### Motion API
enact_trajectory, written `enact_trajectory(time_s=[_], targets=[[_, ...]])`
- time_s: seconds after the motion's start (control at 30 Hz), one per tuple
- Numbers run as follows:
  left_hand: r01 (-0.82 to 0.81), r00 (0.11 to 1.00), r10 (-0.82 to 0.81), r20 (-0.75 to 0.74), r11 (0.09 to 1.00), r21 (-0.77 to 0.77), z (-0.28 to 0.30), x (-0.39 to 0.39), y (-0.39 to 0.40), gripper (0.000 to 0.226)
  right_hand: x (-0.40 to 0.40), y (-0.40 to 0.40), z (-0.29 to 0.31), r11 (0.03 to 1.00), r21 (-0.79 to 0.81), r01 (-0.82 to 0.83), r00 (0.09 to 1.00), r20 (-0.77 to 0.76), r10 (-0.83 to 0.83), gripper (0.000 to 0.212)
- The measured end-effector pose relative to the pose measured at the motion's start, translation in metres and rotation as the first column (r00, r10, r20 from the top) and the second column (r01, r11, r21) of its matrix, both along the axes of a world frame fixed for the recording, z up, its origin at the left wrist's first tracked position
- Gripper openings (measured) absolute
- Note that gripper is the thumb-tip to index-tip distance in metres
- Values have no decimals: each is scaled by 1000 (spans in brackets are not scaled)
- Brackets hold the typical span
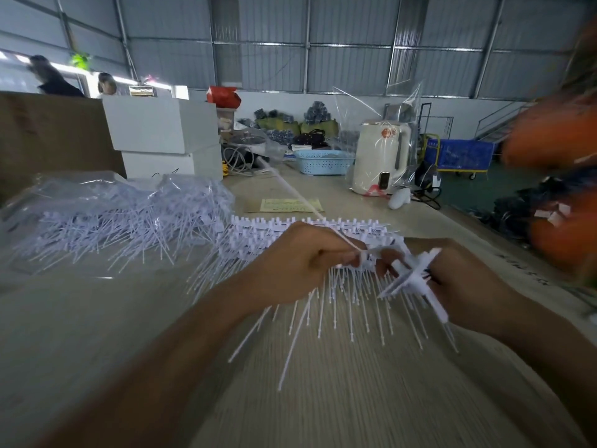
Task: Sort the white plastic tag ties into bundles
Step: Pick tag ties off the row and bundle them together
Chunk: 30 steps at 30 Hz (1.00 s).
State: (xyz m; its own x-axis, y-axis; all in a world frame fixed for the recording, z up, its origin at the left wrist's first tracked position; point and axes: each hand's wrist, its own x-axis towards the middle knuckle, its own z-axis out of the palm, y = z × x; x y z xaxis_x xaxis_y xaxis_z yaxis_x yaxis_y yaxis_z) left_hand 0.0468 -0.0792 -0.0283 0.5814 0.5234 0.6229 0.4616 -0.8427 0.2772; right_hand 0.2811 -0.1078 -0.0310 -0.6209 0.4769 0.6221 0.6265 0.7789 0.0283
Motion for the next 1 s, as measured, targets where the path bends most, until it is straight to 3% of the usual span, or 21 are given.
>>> enact_trajectory(time_s=[0.17, 0.33, 0.47, 0.57, 0.73, 0.9, 0.93, 1.0], targets=[[4, 1000, -4, -18, 1000, -9, 6, -2, 0, 25, -1, -6, 15, 989, -128, 69, 997, 45, -64, 55], [-30, 991, 43, -128, 994, 108, 5, -6, 2, 28, 6, 7, 4, 988, -46, 145, 987, 76, -142, 65], [-58, 971, 120, -206, 956, 286, 8, -7, 1, 28, 5, 8, 3, 974, 16, 226, 970, 91, -227, 53], [-54, 952, 155, -264, 934, 354, 10, -9, -2, 29, 0, 5, 4, 986, 60, 155, 981, 112, -161, 56], [-89, 897, 275, -347, 880, 467, 16, -14, -2, 36, -8, 5, -2, 973, 94, 213, 964, 139, -225, 15], [-103, 850, 345, -399, 850, 517, 18, -17, -4, 38, -18, 6, -10, 984, -16, 177, 974, 145, -172, 19], [-97, 844, 351, -406, 844, 528, 19, -16, -6, 38, -17, 7, -10, 983, -120, 140, 986, 109, -127, 24], [-82, 840, 358, -407, 826, 557, 20, -13, -7, 41, -13, 8, -12, 952, -306, -12, 993, -115, -24, 41]])
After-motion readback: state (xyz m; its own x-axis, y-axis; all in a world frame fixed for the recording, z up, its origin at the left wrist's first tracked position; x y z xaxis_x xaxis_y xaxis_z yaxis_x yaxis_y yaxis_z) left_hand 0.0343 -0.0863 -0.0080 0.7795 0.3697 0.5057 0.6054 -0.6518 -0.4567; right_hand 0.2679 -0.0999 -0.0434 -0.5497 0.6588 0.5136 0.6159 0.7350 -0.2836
